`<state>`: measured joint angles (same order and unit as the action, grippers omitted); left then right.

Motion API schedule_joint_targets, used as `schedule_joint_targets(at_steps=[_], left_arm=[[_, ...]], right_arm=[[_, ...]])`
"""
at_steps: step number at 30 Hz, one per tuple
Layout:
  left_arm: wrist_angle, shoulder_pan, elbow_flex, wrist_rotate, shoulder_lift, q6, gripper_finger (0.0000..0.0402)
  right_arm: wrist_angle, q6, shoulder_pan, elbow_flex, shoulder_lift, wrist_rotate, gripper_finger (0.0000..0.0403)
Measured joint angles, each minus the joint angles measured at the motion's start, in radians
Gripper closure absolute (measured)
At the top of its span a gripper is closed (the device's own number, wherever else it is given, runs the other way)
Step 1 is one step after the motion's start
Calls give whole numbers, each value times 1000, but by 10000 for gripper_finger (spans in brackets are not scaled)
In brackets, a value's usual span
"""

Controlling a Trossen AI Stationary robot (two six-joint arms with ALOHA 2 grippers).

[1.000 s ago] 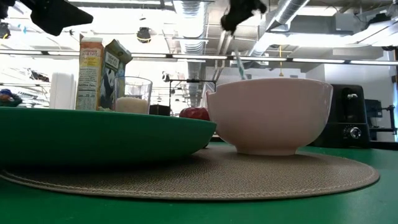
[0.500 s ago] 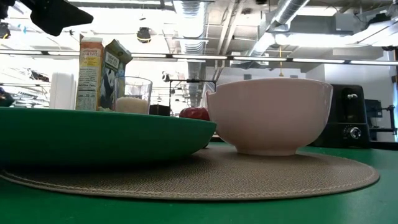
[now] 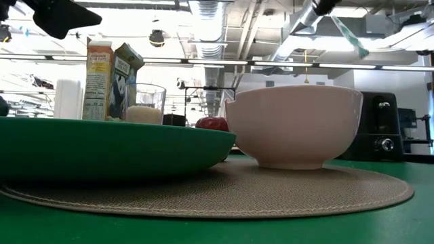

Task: Arrange a breakfast setting
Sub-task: Put the blue spoon to the right of the white bowl

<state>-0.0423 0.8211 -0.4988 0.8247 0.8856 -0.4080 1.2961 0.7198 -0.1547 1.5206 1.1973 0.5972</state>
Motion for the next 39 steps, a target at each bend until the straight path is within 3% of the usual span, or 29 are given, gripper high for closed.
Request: schedule_joint_targets(at_steps=[6,13,39], left_arm=[[2,0,0,-3,0,-1,15],[3,0,0,-5,0,-5,15],[3,-1,0,-5,0,-8,15]], right_arm=[[-53,138,-33,-195,-75,-39,360],[-167,271,-23,-412,-174,-159,360],[-709,357,66,-952,-230,-427,360]])
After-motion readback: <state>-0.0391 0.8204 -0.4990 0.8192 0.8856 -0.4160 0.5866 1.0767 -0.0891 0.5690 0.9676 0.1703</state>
